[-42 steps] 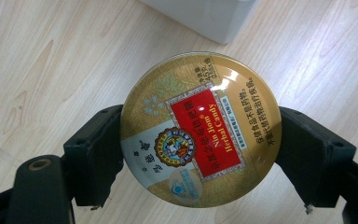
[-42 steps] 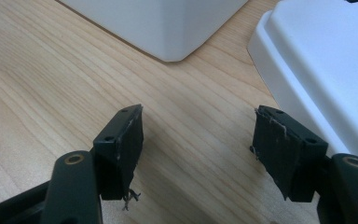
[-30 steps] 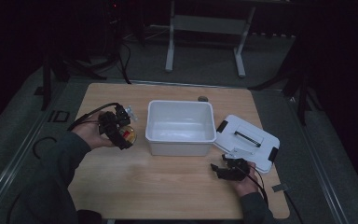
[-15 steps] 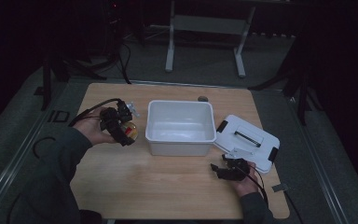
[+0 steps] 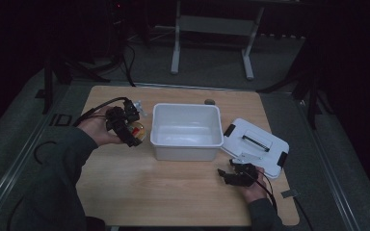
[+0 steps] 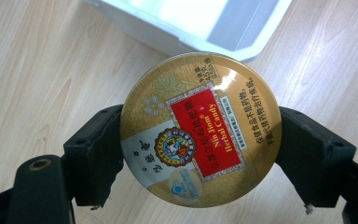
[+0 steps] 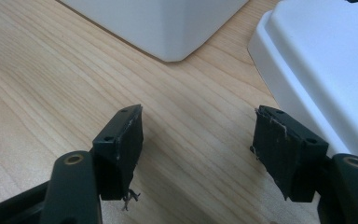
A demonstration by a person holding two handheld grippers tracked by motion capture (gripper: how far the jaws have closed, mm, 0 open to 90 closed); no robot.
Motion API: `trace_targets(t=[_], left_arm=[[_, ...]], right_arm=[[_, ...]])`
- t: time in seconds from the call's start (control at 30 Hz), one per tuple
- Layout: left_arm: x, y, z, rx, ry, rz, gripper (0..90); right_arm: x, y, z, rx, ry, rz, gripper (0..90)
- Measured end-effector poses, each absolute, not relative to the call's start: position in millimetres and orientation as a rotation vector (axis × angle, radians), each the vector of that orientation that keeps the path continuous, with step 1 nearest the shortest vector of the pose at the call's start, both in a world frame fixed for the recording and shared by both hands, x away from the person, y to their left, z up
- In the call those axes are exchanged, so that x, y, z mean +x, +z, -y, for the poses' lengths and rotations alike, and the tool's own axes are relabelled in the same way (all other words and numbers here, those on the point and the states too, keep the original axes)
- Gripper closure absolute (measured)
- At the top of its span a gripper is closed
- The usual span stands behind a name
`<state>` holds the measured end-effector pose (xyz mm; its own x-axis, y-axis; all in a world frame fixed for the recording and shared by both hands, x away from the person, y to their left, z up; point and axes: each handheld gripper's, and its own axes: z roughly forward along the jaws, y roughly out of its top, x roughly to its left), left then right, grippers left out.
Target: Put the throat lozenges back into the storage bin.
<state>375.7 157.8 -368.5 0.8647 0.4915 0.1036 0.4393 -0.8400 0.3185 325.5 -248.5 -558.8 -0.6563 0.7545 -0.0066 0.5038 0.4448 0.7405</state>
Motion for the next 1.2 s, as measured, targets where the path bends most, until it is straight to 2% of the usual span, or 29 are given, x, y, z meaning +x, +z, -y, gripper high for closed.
trace_targets(t=[1.2], left_arm=[[392.9, -358.5, -118.3, 2.779, 0.245, -0.644, 20.7]], right_arm=[[325.5, -558.8, 248.5, 1.072, 1.043, -2.366, 32.5]])
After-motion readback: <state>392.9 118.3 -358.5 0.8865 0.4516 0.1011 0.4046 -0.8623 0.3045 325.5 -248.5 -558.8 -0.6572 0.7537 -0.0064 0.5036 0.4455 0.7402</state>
